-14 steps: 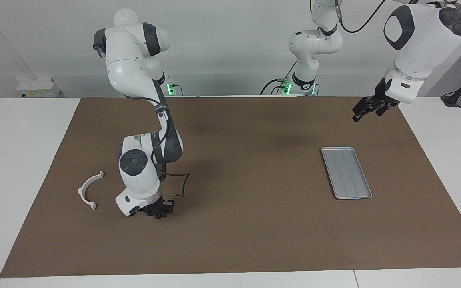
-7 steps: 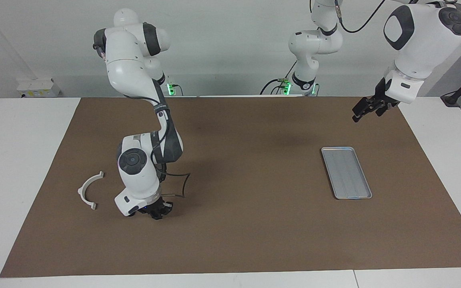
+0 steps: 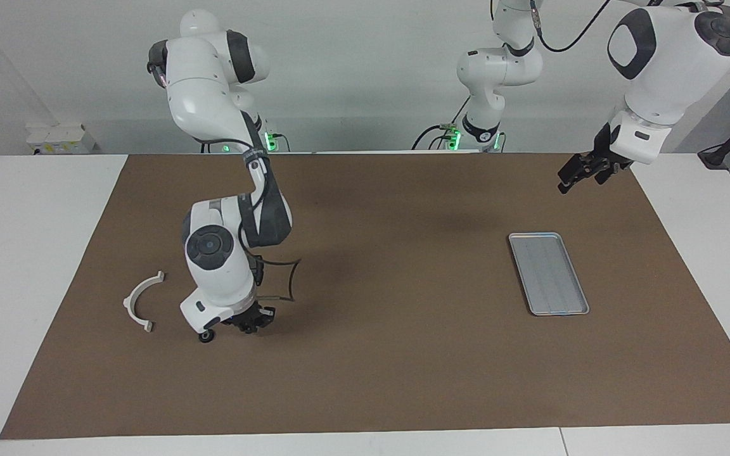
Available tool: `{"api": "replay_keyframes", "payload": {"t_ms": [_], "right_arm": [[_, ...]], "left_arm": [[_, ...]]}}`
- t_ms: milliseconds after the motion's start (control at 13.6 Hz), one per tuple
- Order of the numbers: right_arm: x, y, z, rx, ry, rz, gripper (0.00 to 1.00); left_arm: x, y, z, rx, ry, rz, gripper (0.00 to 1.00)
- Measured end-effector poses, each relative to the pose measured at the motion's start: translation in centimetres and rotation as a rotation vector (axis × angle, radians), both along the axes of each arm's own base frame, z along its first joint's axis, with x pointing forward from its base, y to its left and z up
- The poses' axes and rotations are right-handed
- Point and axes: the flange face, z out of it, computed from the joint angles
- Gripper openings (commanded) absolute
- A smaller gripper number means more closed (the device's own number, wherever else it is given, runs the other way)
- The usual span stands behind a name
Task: Pick bearing gear from pile to tray
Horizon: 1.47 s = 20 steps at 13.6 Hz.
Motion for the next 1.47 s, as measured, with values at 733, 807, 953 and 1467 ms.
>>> {"api": "replay_keyframes", "payload": {"t_ms": [733,807,953,1467], "right_arm": [[-13.1,22.5,14.5,0.114,-0.012,-0.309,0.00],[-14.1,24.4,14.2,0.119,-0.017,-0.342,0.00],[-15.4,27.3,12.9,0.132,-0.027,-0.378,0.00],[-17.3,34.2,-1.1,0.119,-0.036,-0.415,0.00]], "left_arm": [[0.0,0.0,0.0,0.000,0.000,0.000,1.00],[0.0,0.0,0.0,0.000,0.000,0.000,1.00],[0.0,0.0,0.0,0.000,0.000,0.000,1.00],[0.0,0.0,0.0,0.000,0.000,0.000,1.00]]}}
